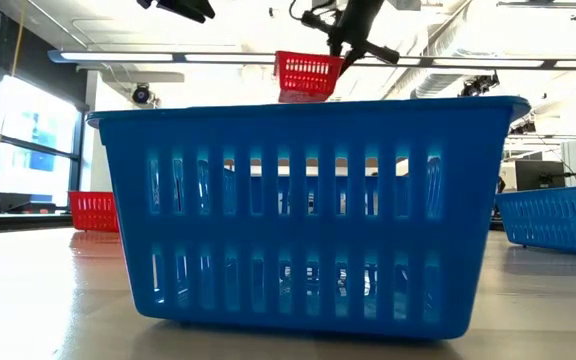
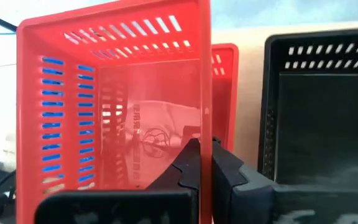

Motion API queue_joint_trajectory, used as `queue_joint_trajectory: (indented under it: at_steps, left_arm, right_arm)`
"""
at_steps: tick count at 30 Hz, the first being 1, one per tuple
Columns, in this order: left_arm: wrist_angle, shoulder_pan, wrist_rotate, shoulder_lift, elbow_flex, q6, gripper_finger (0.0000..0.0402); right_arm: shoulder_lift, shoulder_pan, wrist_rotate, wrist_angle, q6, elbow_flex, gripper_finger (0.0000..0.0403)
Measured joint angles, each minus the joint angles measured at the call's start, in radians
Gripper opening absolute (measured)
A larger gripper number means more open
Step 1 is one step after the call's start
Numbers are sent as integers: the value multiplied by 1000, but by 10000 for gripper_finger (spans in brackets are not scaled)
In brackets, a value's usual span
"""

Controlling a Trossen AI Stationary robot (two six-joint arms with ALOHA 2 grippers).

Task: Stack baskets on shelf by color
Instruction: Stack the bottom red basket into the red basket on the shelf

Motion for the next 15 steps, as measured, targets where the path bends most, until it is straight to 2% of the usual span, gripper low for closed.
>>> queue_joint_trajectory:
  at_steps: [15]
  left_arm:
    - [0, 0, 0, 0, 0, 67, 170]
  right_arm:
    - [64, -5, -2, 7, 60, 0, 0]
